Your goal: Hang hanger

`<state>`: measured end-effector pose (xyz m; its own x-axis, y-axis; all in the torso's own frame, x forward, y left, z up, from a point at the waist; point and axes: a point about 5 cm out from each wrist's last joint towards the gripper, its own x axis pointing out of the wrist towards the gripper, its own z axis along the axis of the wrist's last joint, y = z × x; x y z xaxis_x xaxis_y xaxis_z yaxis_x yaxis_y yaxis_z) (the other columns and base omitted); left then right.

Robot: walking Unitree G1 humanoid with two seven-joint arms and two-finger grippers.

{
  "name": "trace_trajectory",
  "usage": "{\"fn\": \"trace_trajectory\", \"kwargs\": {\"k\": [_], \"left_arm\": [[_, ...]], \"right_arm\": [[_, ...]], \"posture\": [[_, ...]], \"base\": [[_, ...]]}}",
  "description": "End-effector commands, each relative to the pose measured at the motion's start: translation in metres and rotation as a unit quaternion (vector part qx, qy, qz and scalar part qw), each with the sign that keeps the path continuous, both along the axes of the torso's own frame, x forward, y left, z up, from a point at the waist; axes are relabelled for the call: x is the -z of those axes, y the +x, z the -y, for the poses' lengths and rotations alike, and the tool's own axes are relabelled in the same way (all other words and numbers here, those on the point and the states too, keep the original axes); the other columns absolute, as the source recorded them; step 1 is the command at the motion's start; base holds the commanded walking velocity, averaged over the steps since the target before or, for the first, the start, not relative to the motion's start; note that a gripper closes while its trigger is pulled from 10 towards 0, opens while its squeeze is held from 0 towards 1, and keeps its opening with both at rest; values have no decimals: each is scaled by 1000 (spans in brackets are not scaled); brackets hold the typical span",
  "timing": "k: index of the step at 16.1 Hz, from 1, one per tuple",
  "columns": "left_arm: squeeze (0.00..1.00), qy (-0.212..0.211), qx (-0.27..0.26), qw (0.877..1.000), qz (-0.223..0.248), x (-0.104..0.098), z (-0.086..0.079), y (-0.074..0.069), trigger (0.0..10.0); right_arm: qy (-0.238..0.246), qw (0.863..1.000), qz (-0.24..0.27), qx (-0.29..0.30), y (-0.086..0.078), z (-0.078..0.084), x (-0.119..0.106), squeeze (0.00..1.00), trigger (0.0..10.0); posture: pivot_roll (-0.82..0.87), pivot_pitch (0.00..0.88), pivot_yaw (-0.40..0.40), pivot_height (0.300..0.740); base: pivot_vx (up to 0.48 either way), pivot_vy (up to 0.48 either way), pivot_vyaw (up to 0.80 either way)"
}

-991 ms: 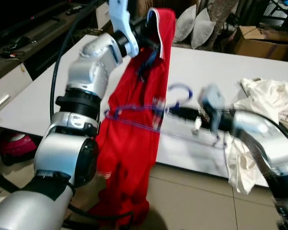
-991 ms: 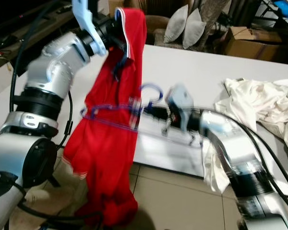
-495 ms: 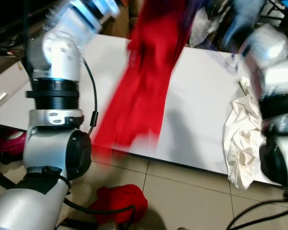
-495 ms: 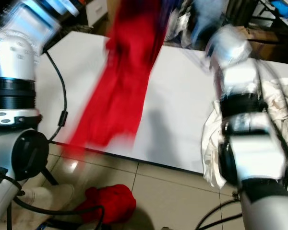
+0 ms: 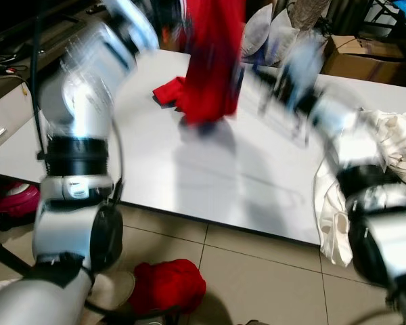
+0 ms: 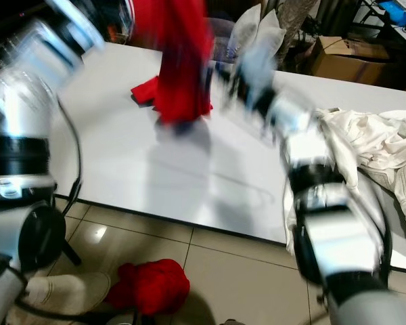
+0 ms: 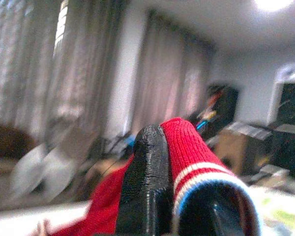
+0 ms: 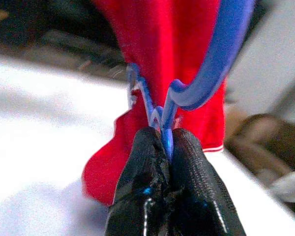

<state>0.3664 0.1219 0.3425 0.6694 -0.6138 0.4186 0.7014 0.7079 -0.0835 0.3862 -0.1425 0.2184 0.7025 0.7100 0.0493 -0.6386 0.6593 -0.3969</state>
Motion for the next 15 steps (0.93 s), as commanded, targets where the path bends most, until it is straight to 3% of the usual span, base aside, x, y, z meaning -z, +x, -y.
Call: {"fn": "trace_trajectory", "kwargs": {"k": [1, 2, 3, 4, 5, 6, 7, 8, 9, 10, 11, 12, 13, 14, 15], "left_arm": [[0, 25, -43, 998, -26, 15, 1, 8, 10000], [0, 45, -88, 993, -57, 34, -4, 16, 10000], [0, 82, -153, 980, -99, 64, -13, 27, 10000], [0, 106, -171, 973, -114, 80, -18, 30, 10000], [0, 139, -190, 963, -131, 99, -23, 34, 10000], [0, 152, -199, 959, -135, 106, -26, 35, 10000], [0, 200, -215, 945, -144, 122, -33, 36, 10000], [0, 218, -227, 937, -153, 129, -38, 37, 10000], [0, 250, -248, 921, -167, 141, -50, 38, 10000], [0, 291, -249, 906, -180, 154, -61, 36, 10000], [0, 310, -233, 902, -190, 162, -67, 33, 10000], [537, 303, -198, 911, -196, 164, -66, 31, 10000], [1000, 294, -175, 919, -197, 164, -64, 28, 10000], [1000, 284, -122, 930, -197, 166, -58, 23, 10000], [1000, 286, -84, 934, -195, 169, -54, 17, 10000]], "right_arm": [[-34, 999, -1, -38, -9, -3, 11, 0, 10000], [-55, 996, -23, -67, -20, -3, 29, 0, 10000], [-75, 991, -49, -103, -38, -2, 51, 0, 10000], [-77, 988, -60, -123, -48, -1, 57, 0, 10000], [-82, 985, -60, -141, -59, 0, 57, 0, 10000], [-84, 984, -58, -146, -62, 1, 57, 0, 10000], [-88, 982, -55, -159, -71, 4, 52, 0, 10000], [-90, 981, -54, -165, -76, 6, 49, 0, 10000], [-93, 979, -51, -172, -85, 10, 41, 0, 10000], [-99, 978, -52, -174, -95, 16, 34, 0, 10000], [-104, 978, -53, -171, -103, 23, 27, 0, 10000], [-101, 980, -55, -160, -110, 32, 19, 0, 10000], [-100, 981, -56, -155, -114, 36, 16, 0, 10000], [-93, 983, -63, -145, -122, 45, 9, 0, 10000], [-87, 985, -67, -131, -129, 52, 3, 0, 10000]], "posture": [[-174, 0, -5, 740], [-176, 0, -1, 740], [-176, 0, -1, 740], [-180, 0, 7, 740], [-186, 0, 13, 740], [-186, 0, 13, 740], [-187, 0, 16, 740], [-188, 0, 18, 740], [-190, 0, 21, 740], [-191, 0, 25, 740], [-191, 0, 27, 740], [-184, 0, 25, 740], [-180, 0, 23, 740], [-175, 0, 24, 740], [-174, 0, 26, 740]], "base": [[0, 0, 0], [0, 0, 0], [0, 0, 0], [0, 0, 0], [0, 0, 0], [0, 0, 0], [0, 0, 0], [0, 0, 0], [0, 0, 0], [0, 0, 0], [0, 0, 0], [0, 0, 0], [0, 0, 0], [0, 0, 0], [0, 0, 0]]}}
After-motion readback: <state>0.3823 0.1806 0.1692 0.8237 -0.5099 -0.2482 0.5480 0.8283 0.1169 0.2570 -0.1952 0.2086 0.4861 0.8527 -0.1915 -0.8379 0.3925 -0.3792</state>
